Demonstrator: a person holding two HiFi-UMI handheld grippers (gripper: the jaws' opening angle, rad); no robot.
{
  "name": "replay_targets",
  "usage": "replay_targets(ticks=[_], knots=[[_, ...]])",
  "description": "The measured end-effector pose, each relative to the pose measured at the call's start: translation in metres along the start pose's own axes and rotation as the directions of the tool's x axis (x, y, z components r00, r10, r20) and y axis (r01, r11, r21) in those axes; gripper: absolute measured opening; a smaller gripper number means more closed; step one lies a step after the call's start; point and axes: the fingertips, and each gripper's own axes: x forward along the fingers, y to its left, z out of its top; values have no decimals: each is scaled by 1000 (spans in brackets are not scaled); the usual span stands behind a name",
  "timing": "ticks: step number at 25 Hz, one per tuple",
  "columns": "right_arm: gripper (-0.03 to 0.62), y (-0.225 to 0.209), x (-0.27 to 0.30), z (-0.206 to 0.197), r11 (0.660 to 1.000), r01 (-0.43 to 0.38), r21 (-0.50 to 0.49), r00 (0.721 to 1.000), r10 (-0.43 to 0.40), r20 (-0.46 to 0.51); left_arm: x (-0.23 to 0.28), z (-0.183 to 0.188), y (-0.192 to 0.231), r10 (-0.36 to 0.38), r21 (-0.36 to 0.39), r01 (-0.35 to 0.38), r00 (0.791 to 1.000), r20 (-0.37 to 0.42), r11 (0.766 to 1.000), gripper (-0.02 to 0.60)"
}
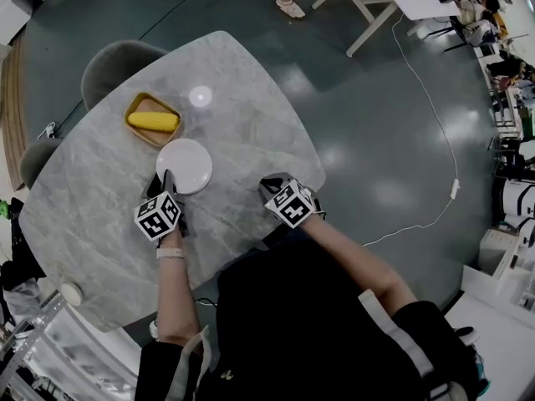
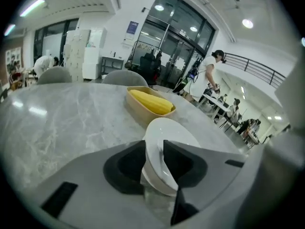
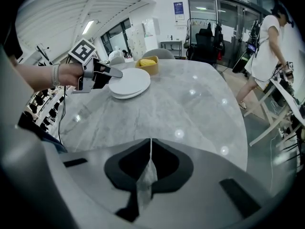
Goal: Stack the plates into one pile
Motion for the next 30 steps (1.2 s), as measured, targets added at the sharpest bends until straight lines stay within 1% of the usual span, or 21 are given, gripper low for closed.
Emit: replay_targets(ticks=[2,3,9,12,18,22,26,28,30], knots=[[21,-1,0,-1,1000,1,4,1000,-1,-1,2,-2,-2,11,57,-10,1000,-15,998,129],[21,-1,0,-2,1000,2,5,1000,-2,-2,3,-3,-3,13,71,-11,1000,-22,997,141],[21,-1,0,-4,1000,8,8,1000,-8,-2,5,-9,-2,27,96,-22,998,-48,995,208],[21,-3,1,-5,1000,11,8,1000,-11,-2,7,-11,-3,25,106,-18,998,-58,994,218],[20,-2,-8,2,1000,8,12,1000,-8,23,-4,-6,-13,14,117,-8,999,-53,993,221],[20,-1,-16,12,1000,8,17,998,-9,59,-16,-4,-19,6,116,0,999,-51,993,219],[20,5,-23,24,1000,-12,17,995,11,96,-31,0,-30,-9,121,13,999,-40,993,219],[20,11,-26,30,1000,-26,8,994,24,108,-42,1,-36,-22,111,25,999,-30,994,216],[20,19,-29,38,999,-42,1,991,42,128,-53,3,-40,-32,105,34,999,-18,994,197]])
